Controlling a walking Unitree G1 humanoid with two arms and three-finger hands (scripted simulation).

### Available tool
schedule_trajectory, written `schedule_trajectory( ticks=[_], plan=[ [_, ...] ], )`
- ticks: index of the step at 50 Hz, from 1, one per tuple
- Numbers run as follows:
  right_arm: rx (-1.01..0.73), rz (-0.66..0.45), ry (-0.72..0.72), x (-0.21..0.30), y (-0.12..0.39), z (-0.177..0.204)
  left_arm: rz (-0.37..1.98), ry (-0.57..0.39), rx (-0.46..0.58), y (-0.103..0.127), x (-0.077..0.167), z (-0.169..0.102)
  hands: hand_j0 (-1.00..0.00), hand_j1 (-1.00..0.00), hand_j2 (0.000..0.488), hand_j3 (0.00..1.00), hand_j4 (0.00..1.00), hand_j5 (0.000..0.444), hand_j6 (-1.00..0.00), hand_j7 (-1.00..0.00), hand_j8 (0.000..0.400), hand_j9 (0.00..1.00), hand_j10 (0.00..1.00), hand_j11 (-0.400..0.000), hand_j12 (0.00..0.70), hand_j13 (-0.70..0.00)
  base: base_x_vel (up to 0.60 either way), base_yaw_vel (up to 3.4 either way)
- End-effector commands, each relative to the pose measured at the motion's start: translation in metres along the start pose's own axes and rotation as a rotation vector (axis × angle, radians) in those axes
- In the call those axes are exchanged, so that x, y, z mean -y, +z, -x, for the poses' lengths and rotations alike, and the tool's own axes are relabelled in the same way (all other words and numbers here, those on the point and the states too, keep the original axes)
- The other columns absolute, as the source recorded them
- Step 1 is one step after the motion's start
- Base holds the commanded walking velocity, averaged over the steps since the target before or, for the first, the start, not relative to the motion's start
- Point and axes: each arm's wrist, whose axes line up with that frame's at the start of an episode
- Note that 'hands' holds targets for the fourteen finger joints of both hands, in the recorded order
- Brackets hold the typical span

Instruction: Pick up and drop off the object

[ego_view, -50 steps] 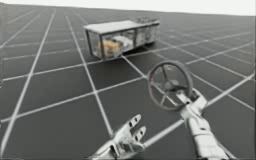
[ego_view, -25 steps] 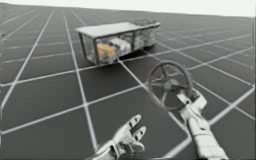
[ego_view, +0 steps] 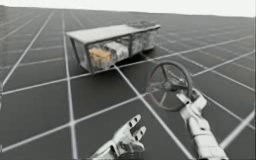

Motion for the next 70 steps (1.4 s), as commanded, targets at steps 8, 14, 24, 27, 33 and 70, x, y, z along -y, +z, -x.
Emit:
schedule_trajectory(
  ticks=[8,14,24,27,33,70],
  plan=[
    [0.031,-0.036,0.002,0.0035,0.011,-0.001,-0.018,-0.01,-0.001,0.0017,0.0051,-0.0017,0.0,0.0,0.0,1.0,1.0,0.0,0.0,0.0,0.0,1.0,1.0,-0.4,0.0,-0.7,0.56,0.07],
    [0.031,-0.036,0.002,0.0035,0.011,-0.001,-0.018,-0.01,-0.001,0.0017,0.0051,-0.0017,0.0,0.0,0.0,1.0,1.0,0.0,0.0,0.0,0.0,1.0,1.0,-0.4,0.0,-0.7,0.57,0.06],
    [0.031,-0.036,0.002,0.0035,0.011,-0.001,-0.018,-0.01,-0.001,0.0017,0.0051,-0.0017,0.0,0.0,0.0,1.0,1.0,0.0,0.0,0.0,0.0,1.0,1.0,-0.4,0.0,-0.7,0.58,0.03],
    [0.031,-0.036,0.002,0.0035,0.011,-0.001,-0.018,-0.01,-0.001,0.0017,0.0051,-0.0017,0.0,0.0,0.0,1.0,1.0,0.0,0.0,0.0,0.0,1.0,1.0,-0.4,0.0,-0.7,0.57,0.05],
    [0.031,-0.036,0.002,0.0035,0.011,-0.001,-0.018,-0.01,-0.001,0.0017,0.0051,-0.0017,0.0,0.0,0.0,1.0,1.0,0.0,0.0,0.0,0.0,1.0,1.0,-0.4,0.0,-0.7,0.57,0.06],
    [0.031,-0.036,0.002,0.0035,0.011,-0.001,-0.018,-0.01,-0.001,0.0017,0.0051,-0.0017,0.0,0.0,0.0,1.0,1.0,0.0,0.0,0.0,0.0,1.0,1.0,-0.4,0.0,-0.7,0.58,0.03]
  ],
)
